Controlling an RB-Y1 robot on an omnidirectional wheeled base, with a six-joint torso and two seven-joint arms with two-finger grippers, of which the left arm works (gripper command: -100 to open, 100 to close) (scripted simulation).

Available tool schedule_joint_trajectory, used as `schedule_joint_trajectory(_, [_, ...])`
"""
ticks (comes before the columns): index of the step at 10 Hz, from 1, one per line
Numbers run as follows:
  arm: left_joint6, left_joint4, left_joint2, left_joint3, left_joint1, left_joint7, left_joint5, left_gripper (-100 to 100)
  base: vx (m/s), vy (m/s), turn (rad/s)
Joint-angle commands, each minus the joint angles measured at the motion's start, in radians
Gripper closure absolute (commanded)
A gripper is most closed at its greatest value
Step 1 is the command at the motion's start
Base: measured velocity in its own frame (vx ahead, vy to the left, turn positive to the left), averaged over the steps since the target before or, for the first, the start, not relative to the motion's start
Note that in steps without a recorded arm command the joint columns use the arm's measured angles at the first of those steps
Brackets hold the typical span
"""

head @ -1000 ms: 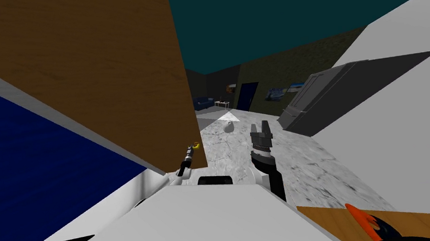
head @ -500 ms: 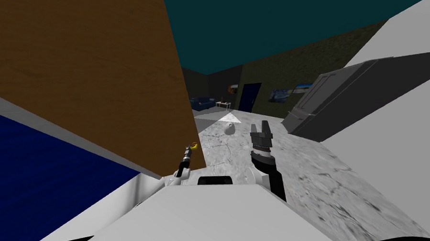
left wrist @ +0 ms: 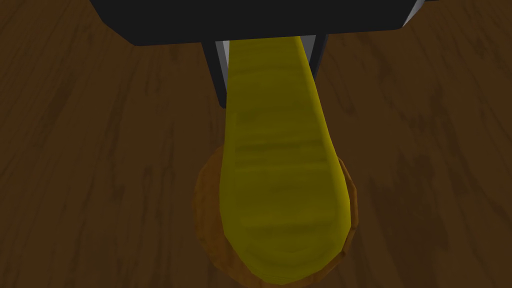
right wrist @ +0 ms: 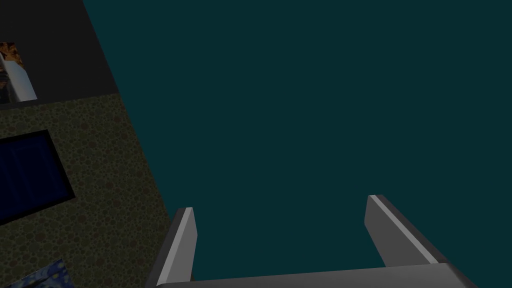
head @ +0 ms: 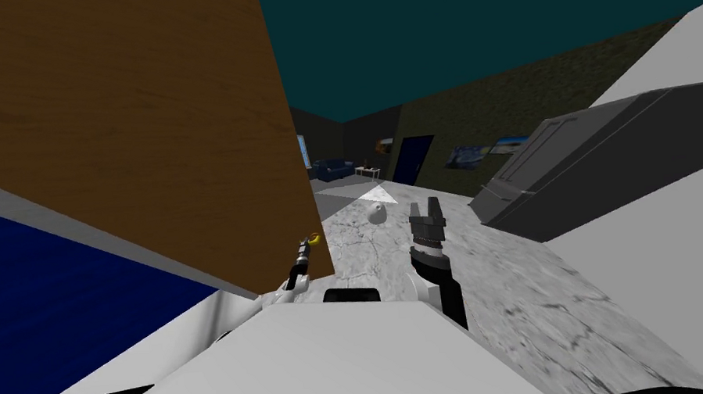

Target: Push the door open

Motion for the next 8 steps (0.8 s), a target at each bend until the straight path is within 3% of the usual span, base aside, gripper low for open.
schedule_joint_trajectory(1, [0.004, -0.018, 0.000, 0.013, 0.004, -0.005, 0.008, 100, 0.171, -0.061, 0.054])
schedule_joint_trajectory(5, [0.004, -0.015, -0.003, 0.040, 0.004, -0.018, 0.024, 100, 0.149, -0.070, 0.052])
schedule_joint_trajectory(8, [0.002, -0.008, 0.010, 0.069, 0.009, -0.026, 0.039, 100, 0.138, -0.028, 0.053])
